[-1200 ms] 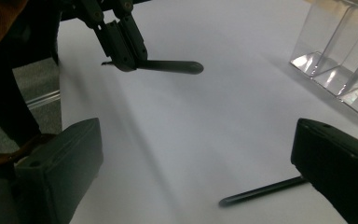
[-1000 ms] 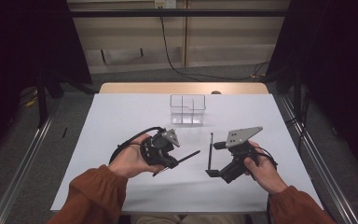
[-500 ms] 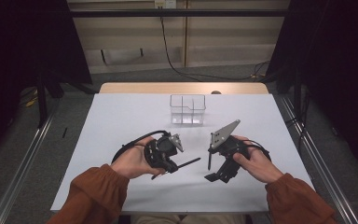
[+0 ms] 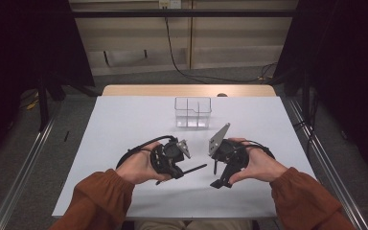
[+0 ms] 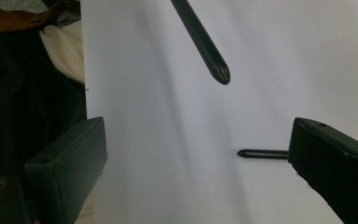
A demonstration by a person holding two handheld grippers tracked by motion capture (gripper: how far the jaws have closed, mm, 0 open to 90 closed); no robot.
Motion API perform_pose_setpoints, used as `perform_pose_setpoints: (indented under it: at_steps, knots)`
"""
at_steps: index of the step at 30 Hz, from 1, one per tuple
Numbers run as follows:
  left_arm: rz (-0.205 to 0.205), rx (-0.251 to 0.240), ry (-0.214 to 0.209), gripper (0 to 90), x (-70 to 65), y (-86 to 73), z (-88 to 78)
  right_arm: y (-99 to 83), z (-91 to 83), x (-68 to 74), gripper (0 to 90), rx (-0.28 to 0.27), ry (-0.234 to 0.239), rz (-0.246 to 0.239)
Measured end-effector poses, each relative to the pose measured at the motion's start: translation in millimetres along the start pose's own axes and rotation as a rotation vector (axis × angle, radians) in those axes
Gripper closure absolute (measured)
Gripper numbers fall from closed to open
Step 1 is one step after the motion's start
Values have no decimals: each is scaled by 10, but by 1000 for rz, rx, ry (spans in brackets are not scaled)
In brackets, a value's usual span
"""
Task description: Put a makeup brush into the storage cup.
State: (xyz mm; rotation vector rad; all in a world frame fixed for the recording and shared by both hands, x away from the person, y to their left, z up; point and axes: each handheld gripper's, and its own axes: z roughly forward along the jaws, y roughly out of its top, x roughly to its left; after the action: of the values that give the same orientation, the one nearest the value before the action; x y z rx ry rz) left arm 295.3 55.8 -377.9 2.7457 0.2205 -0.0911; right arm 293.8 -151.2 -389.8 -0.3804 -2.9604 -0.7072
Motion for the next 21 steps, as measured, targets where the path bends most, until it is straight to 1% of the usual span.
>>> perform_pose_setpoints:
  at_steps: [1, 2, 3, 4, 5, 6, 7, 8, 9, 10, 11, 12, 14, 15, 16, 17, 18, 19, 20, 21]
  knots:
    - [-18, -15, 0, 846, -17, -2, 19, 18, 5, -1, 75, 3, 2, 3]
    - [-16, -20, 2, 845, -20, -1, 28, 35, 3, -6, 92, 14, 8, -1]
    - [-16, -20, 2, 846, -20, -1, 28, 35, 3, -6, 92, 14, 8, -1]
    - [11, -7, 0, 846, -13, 4, 27, 57, 9, -30, 154, 12, 27, -11]
    - [3, -15, -1, 846, -22, 3, 37, 57, 9, -30, 154, 12, 27, -11]
    - [16, -2, -5, 845, -18, 9, 36, 73, 17, -45, 195, 22, 39, -4]
    - [11, -12, -3, 845, -26, 16, 55, 79, 25, -55, 237, 30, 44, -8]
    - [24, 0, -5, 845, -18, 21, 53, 90, 24, -60, 283, 32, 55, -5]
    - [24, 0, -5, 846, -18, 21, 53, 90, 24, -60, 283, 32, 55, -5]
    - [6, -12, -1, 845, -32, 25, 75, 107, 30, -67, 346, 30, 60, -20]
    - [25, 10, -7, 845, -23, 44, 71, 110, 32, -69, 390, 28, 65, -23]
    - [16, 3, -8, 845, -35, 51, 82, 115, 33, -70, 426, 26, 73, -30]
    - [31, 9, -8, 845, -30, 73, 79, 123, 40, -79, 464, 28, 75, -34]
    - [17, 1, -6, 845, -47, 79, 93, 126, 47, -84, 481, 24, 75, -42]
    - [31, 14, -5, 845, -41, 89, 90, 129, 52, -86, 504, 23, 78, -43]
    - [35, 16, -10, 845, -40, 96, 94, 131, 56, -90, 536, 24, 81, -48]
    - [24, 10, -11, 845, -53, 97, 103, 131, 61, -94, 552, 20, 83, -55]
    - [43, 19, -10, 845, -51, 104, 108, 131, 63, -97, 561, 21, 83, -55]
    - [32, 12, -15, 845, -62, 102, 120, 131, 65, -99, 566, 20, 82, -57]
    - [30, 8, -10, 845, -69, 103, 134, 130, 67, -98, 565, 19, 79, -59]
